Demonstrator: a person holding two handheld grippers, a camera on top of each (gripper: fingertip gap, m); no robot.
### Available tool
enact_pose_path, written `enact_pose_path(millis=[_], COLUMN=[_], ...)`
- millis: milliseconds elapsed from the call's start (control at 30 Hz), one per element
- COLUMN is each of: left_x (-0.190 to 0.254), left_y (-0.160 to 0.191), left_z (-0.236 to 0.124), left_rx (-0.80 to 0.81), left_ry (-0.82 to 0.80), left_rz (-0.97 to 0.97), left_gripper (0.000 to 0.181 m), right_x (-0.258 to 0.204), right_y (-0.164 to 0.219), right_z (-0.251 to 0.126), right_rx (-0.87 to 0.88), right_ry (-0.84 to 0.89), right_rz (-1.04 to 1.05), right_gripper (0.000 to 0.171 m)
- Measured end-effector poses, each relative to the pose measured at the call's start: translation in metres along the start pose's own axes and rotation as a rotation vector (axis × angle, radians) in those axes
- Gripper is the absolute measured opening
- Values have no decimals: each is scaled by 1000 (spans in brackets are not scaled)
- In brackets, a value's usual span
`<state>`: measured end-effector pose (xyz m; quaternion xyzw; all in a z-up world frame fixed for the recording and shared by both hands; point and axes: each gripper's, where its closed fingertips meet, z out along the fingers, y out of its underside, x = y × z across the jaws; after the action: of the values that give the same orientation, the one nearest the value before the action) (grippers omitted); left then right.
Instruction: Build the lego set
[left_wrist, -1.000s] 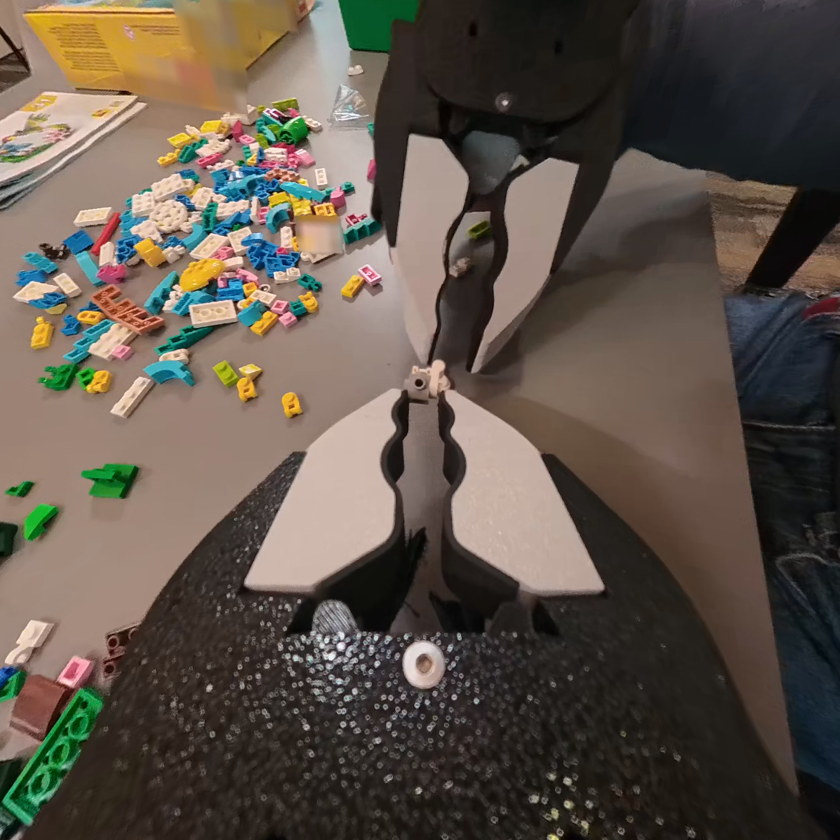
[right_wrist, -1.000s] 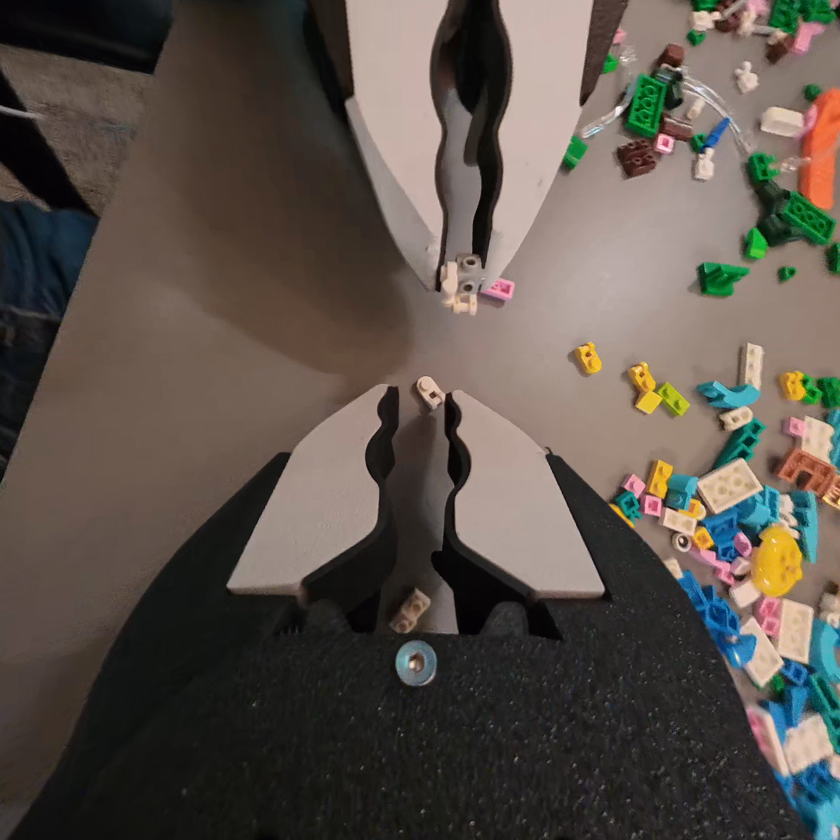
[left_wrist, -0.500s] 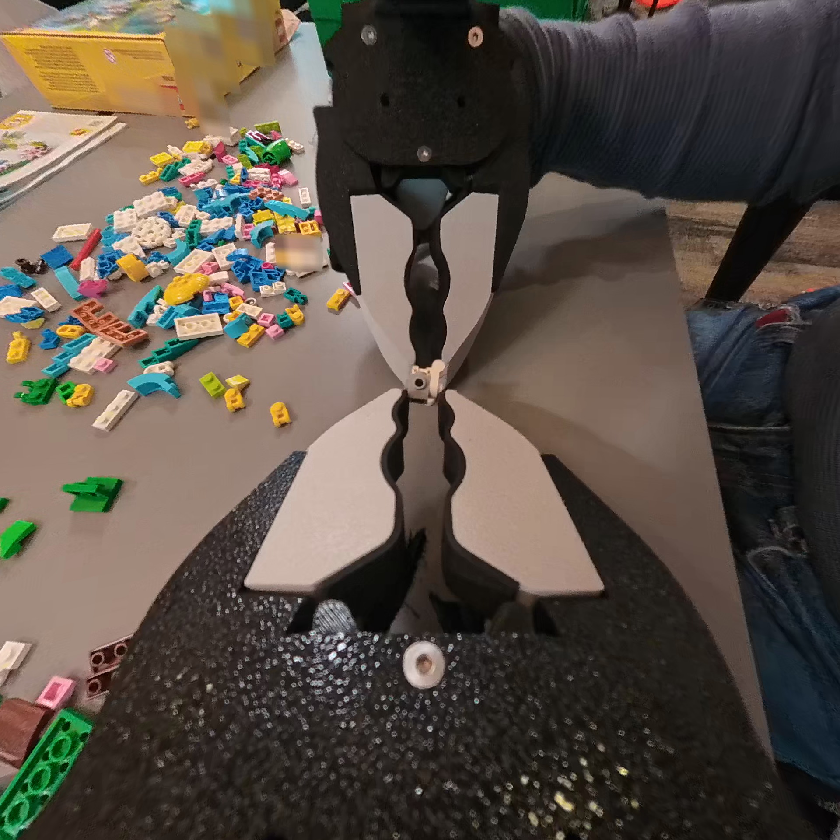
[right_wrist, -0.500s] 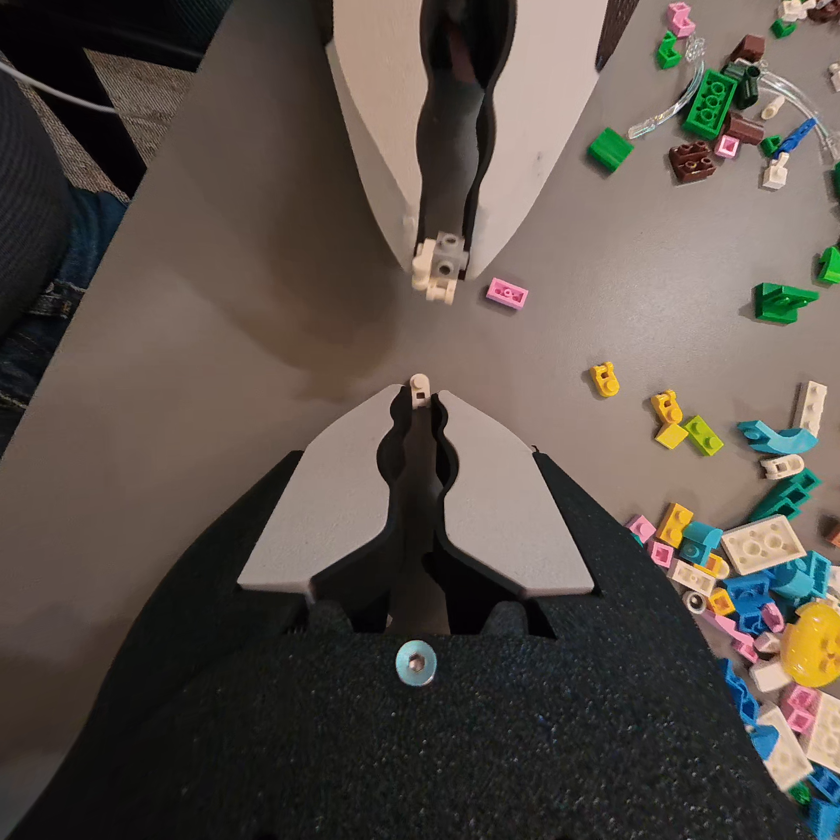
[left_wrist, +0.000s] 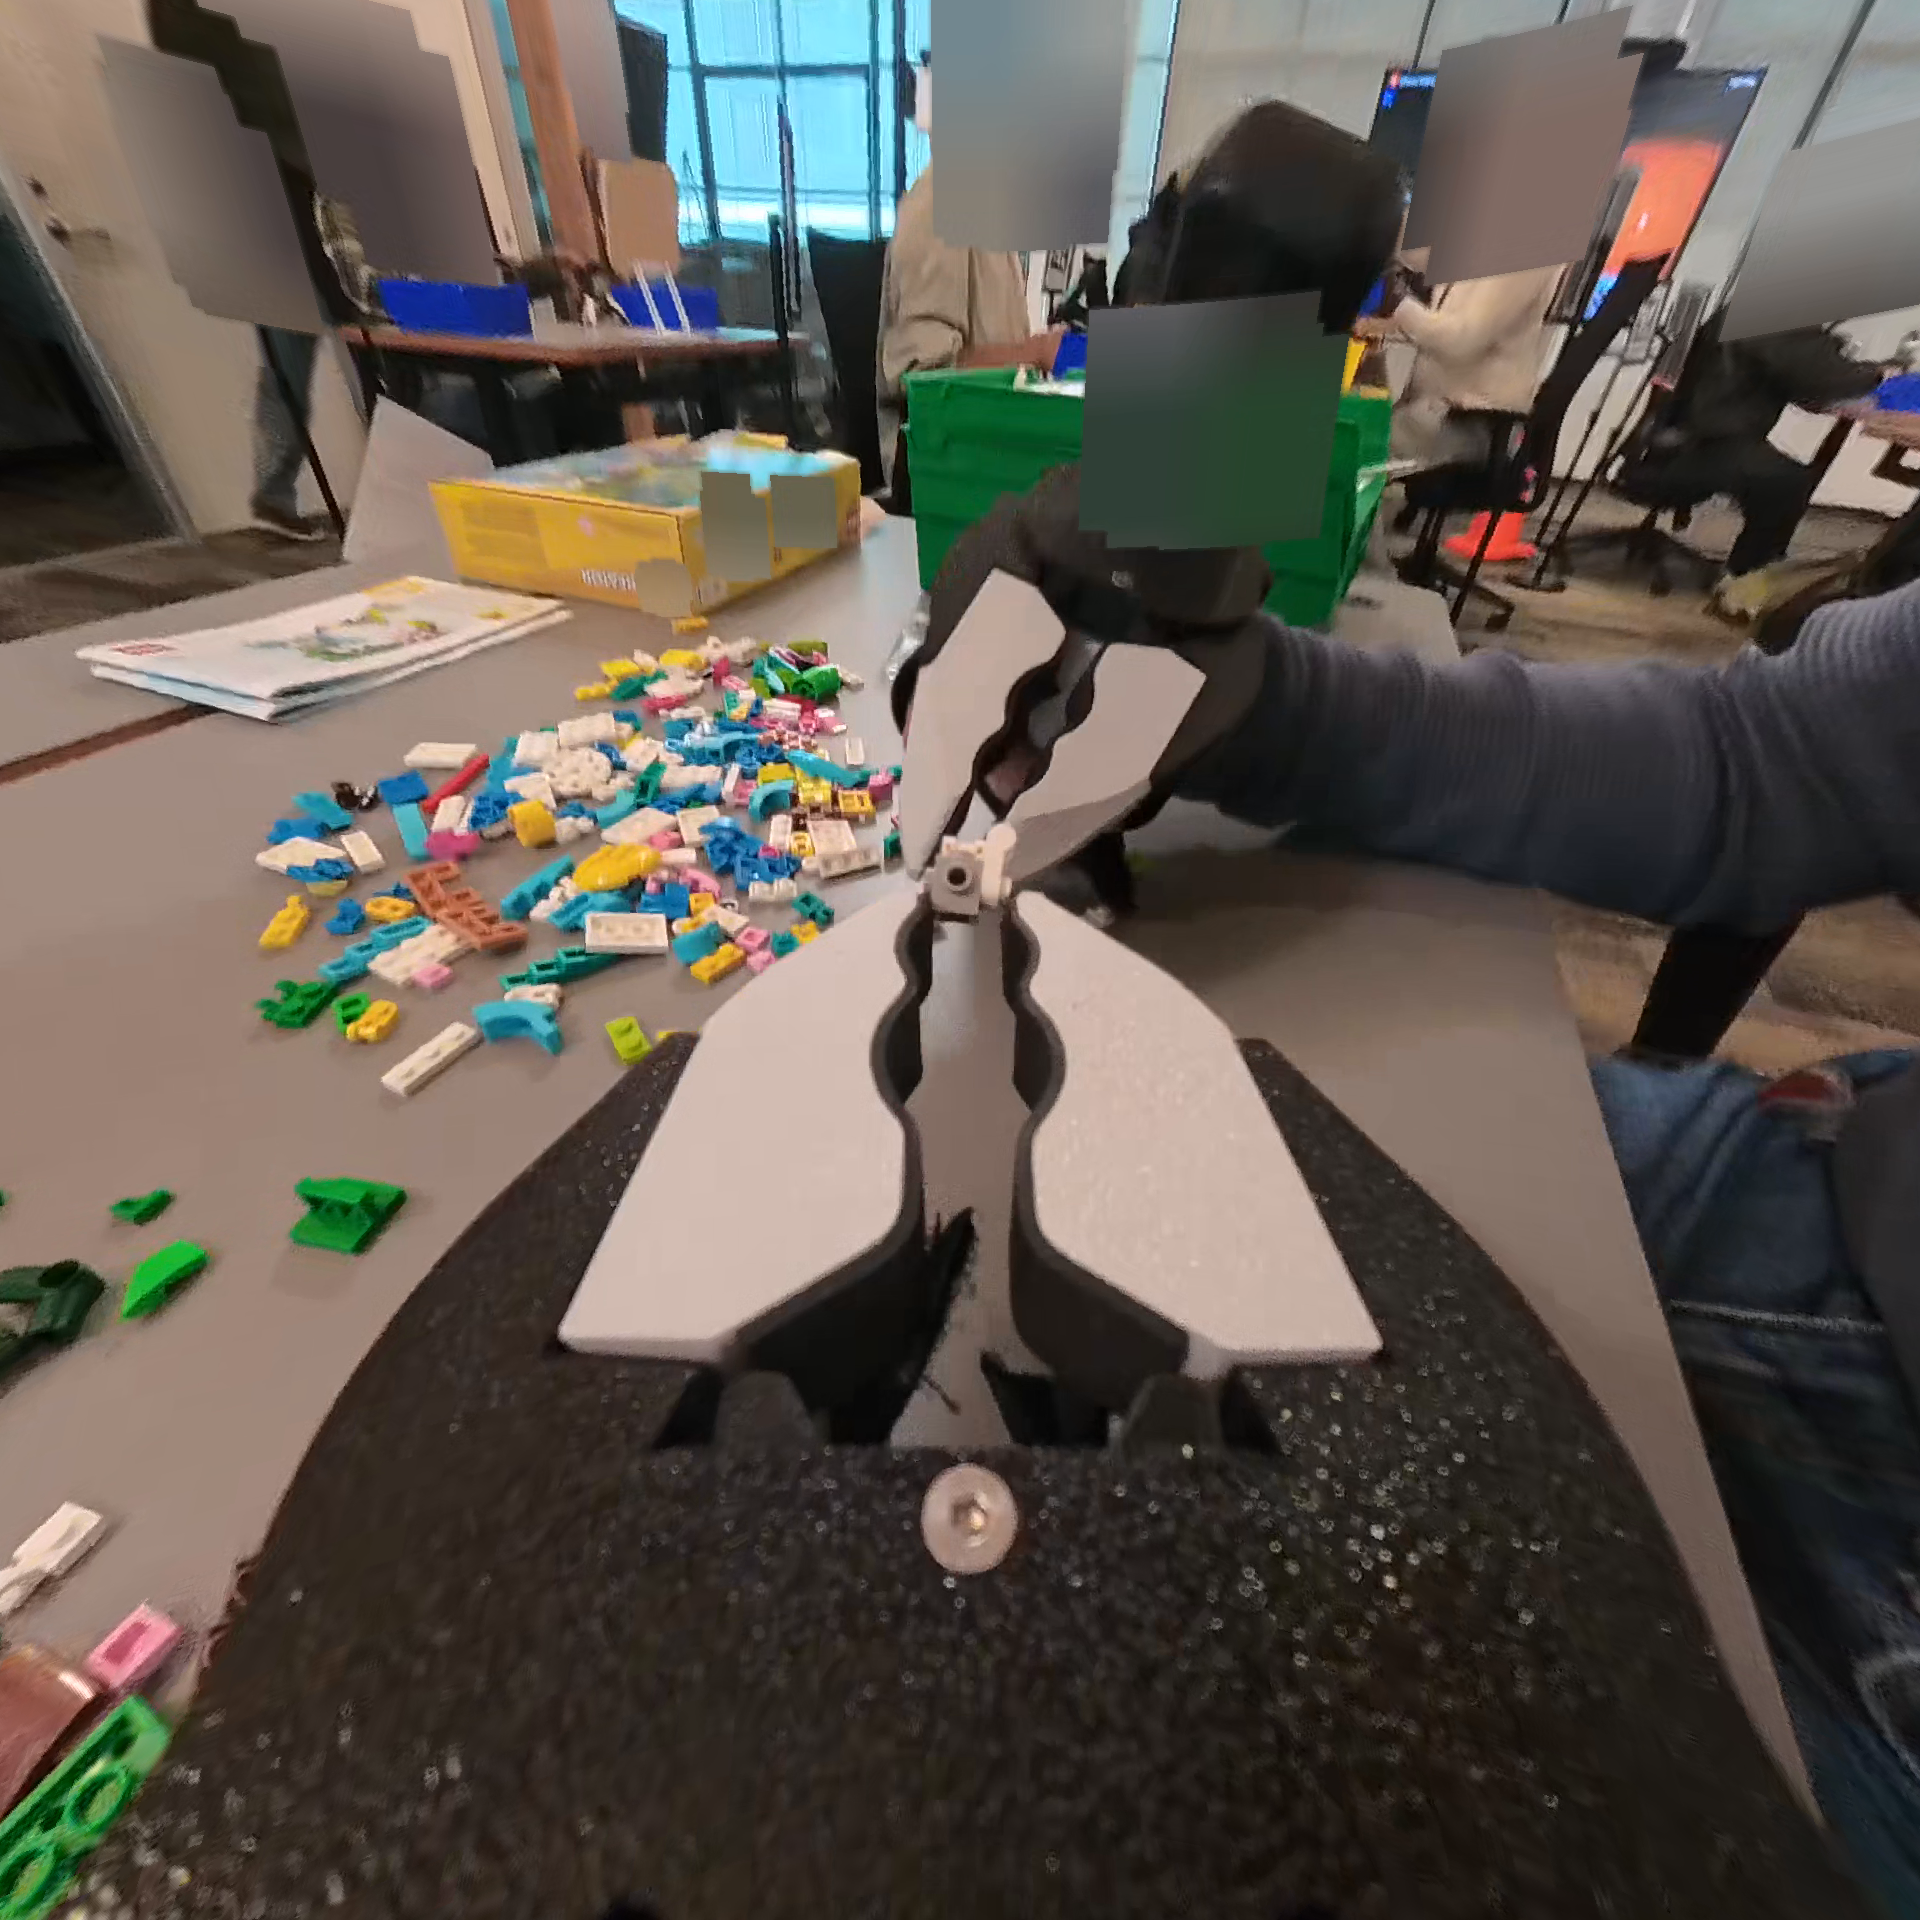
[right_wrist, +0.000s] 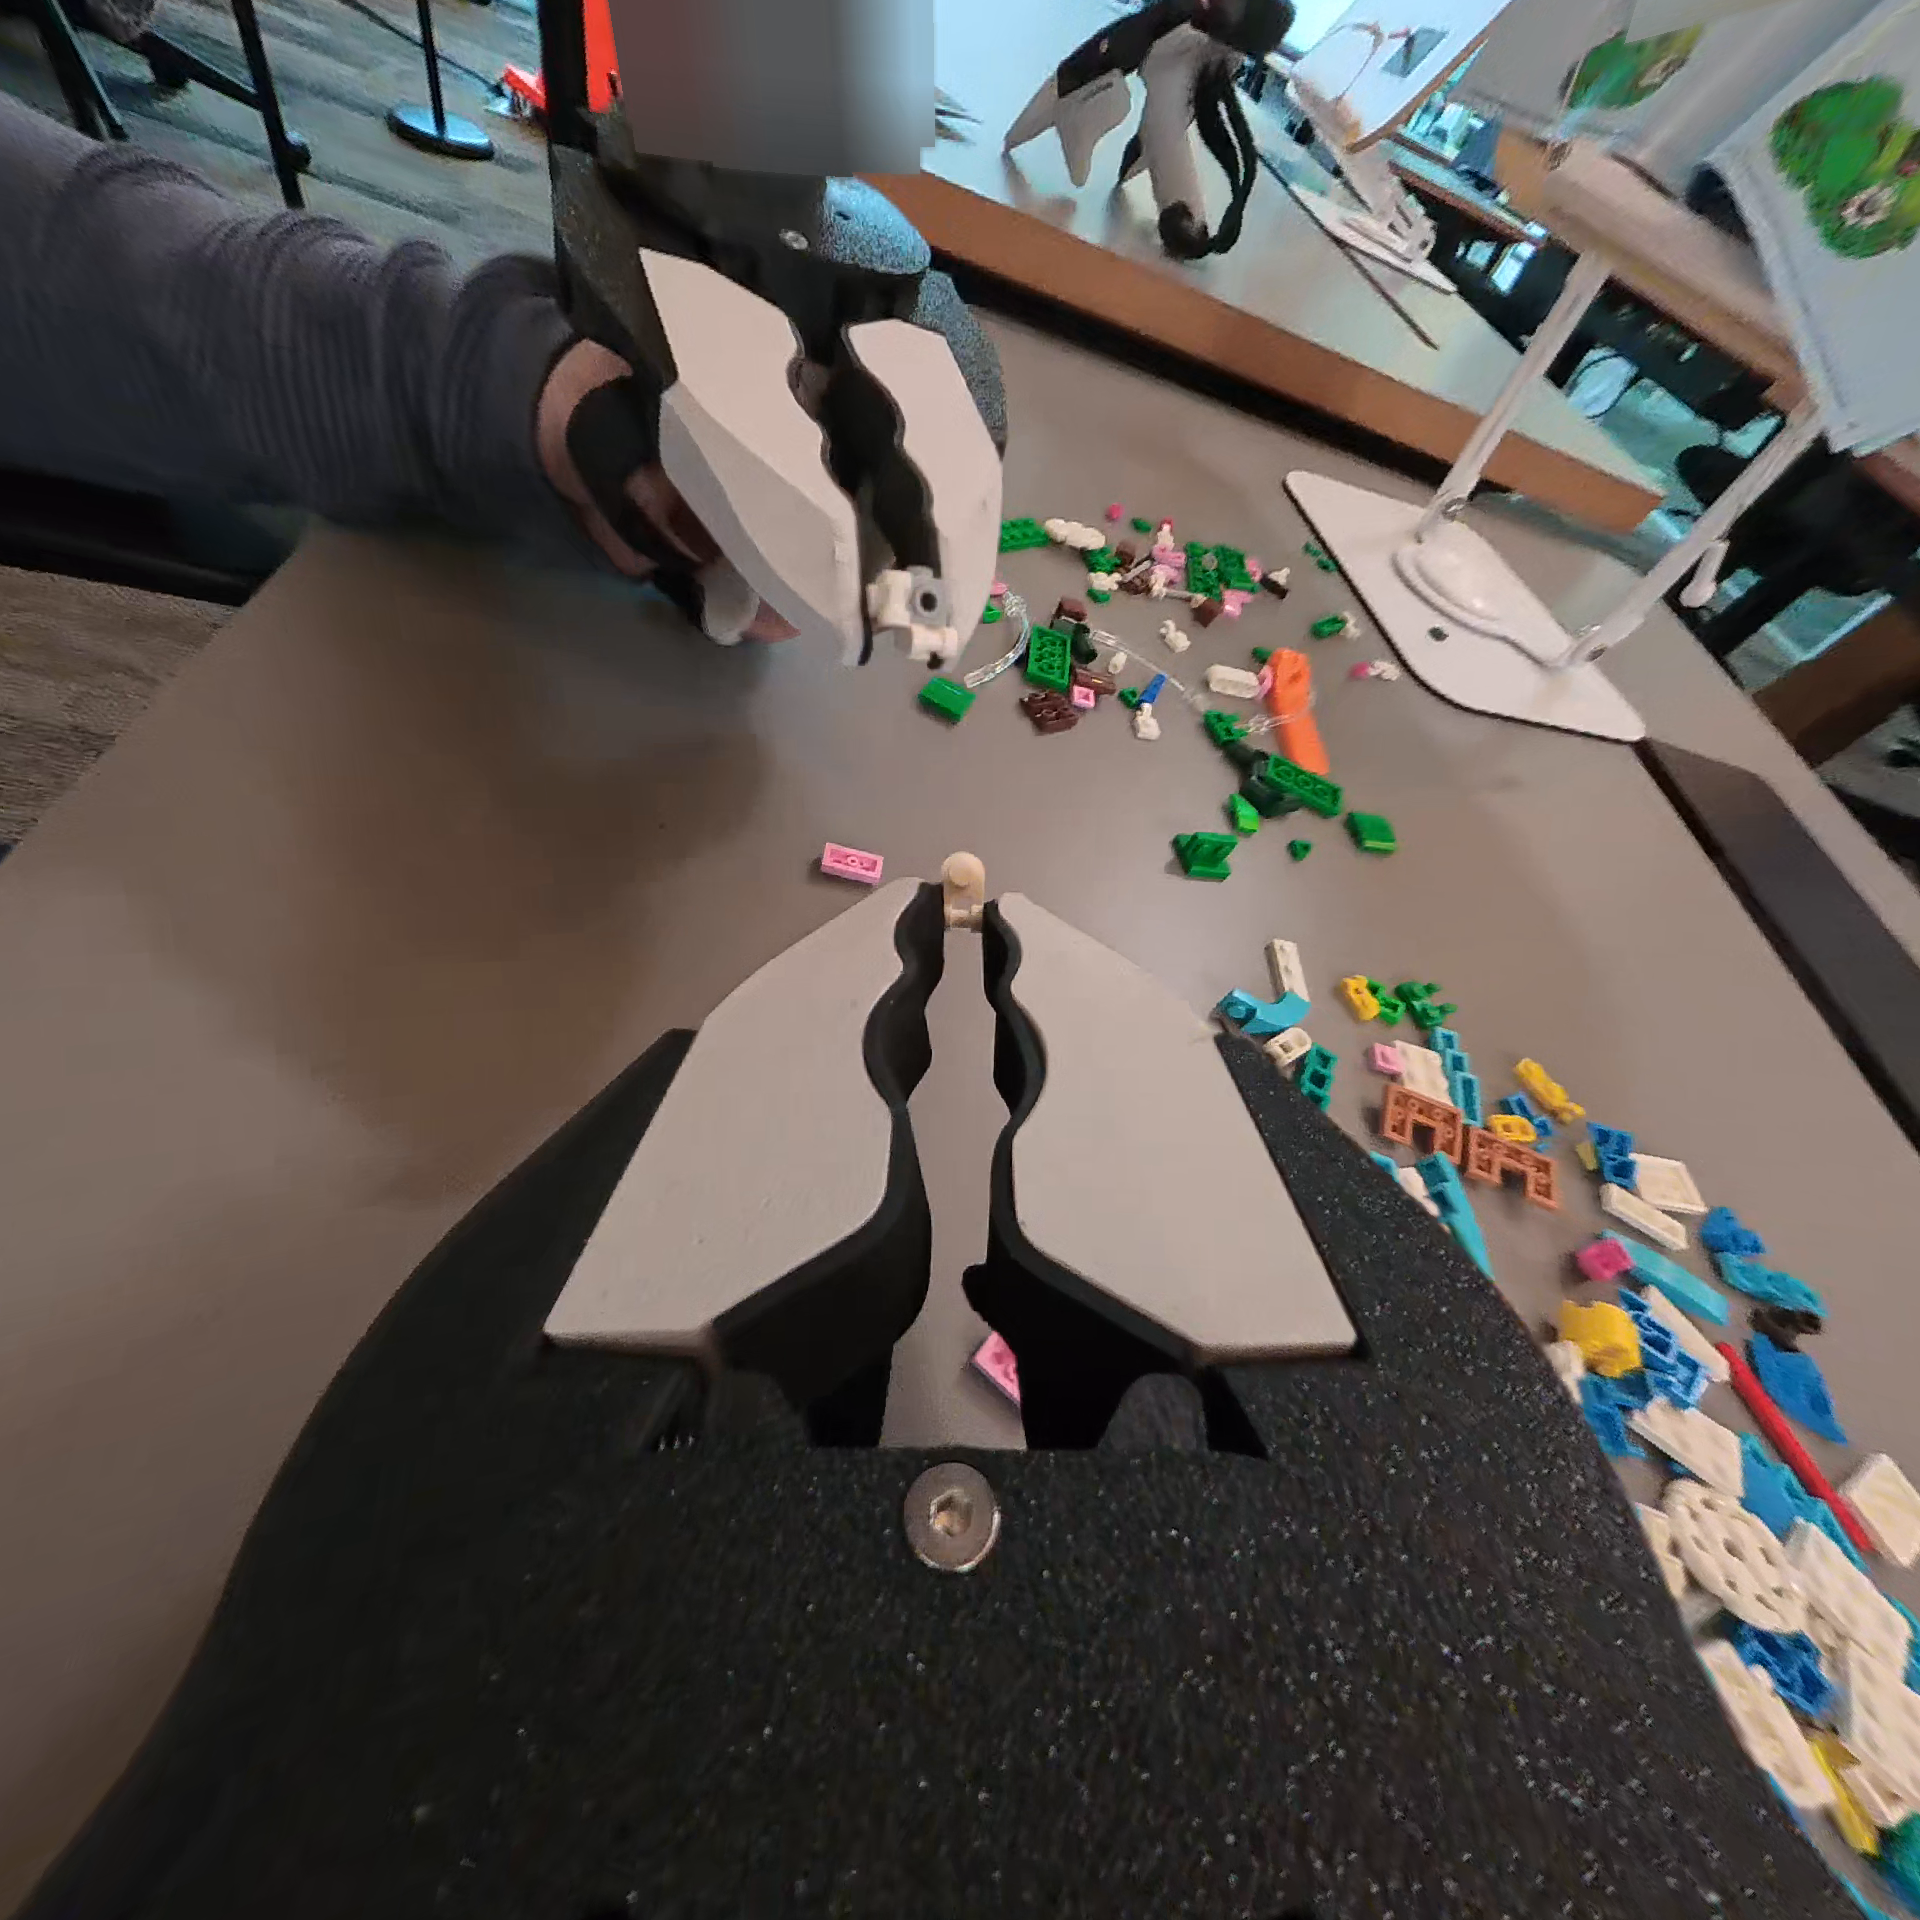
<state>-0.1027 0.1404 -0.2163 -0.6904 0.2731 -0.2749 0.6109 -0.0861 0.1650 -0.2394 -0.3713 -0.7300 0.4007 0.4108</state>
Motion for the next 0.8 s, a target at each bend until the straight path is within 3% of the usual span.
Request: enact_pose_path(millis=[367, 633, 800], left_x=[-8, -7, 5], left_y=[-13, -15, -13], left_z=[-3, -5, -2], left_rx=[106, 121, 110], left_ry=[-133, -169, -166], left_rz=[90, 129, 167], left_gripper=[12, 12, 12], right_x=[19, 32, 45], right_y=[3, -1, 11], right_z=[-15, -43, -49], right_rx=[22, 113, -2], right_ry=[152, 414, 606], right_rz=[-23, -45, -187], right_gripper=[7, 6, 6])
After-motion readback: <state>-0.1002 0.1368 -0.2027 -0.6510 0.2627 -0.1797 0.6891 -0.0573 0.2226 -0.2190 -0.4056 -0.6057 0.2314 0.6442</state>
